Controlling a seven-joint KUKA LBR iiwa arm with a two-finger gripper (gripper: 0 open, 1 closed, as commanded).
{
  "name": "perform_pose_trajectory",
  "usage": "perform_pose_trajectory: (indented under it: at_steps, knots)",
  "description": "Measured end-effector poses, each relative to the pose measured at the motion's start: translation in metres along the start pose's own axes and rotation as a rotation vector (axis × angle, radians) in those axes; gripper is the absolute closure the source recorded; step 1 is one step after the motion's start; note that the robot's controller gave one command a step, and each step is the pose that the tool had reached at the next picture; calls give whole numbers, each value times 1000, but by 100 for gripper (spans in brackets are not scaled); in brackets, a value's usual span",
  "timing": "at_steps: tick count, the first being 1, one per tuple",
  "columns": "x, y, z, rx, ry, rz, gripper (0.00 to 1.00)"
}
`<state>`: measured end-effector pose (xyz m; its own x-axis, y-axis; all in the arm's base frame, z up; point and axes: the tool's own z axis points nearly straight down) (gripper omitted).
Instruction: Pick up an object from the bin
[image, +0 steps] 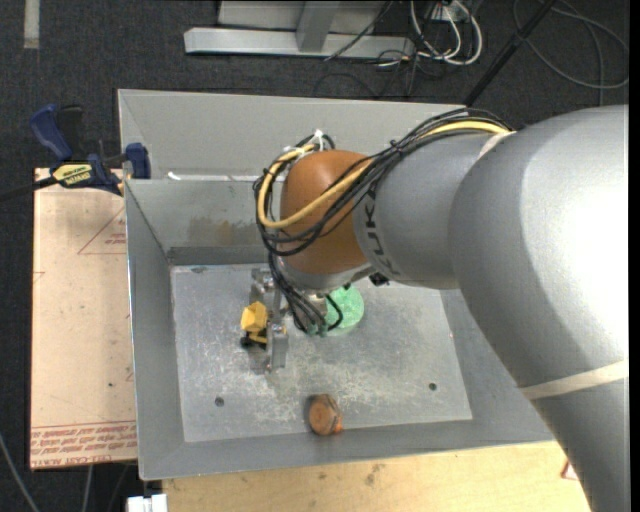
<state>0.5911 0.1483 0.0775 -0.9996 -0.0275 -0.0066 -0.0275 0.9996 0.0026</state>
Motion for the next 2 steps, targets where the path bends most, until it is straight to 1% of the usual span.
perform_pose_trajectory:
  at_steps: [1,2]
  knots:
    - [7,10,7,0,3,-222,100]
    - [7,10,8,0,4,-221,100]
